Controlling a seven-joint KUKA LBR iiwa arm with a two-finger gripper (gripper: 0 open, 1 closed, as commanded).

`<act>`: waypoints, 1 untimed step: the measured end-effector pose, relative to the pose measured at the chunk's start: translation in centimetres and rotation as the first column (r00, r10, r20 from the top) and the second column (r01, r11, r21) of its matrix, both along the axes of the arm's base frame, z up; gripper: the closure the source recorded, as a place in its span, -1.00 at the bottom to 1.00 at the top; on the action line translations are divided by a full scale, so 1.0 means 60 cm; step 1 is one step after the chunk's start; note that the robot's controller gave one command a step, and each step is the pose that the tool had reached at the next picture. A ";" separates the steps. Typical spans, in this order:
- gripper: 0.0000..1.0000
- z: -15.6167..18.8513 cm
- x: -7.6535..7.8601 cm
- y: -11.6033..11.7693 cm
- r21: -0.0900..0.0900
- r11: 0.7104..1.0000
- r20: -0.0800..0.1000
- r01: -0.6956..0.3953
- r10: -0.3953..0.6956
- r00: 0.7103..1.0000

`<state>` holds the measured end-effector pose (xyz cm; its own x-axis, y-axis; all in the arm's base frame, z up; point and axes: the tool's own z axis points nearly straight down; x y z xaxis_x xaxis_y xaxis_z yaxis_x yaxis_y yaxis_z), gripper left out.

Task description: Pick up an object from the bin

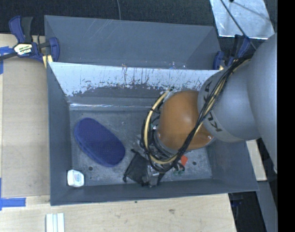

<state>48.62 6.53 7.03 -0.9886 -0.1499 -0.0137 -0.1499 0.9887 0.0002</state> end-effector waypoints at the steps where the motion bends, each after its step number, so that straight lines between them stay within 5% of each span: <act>1: -1.00 0.000 0.001 0.000 0.000 1.000 0.001 0.002 -0.002 1.000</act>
Offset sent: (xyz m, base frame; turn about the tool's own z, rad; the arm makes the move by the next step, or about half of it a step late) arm 0.0000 0.0000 0.0000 0.0000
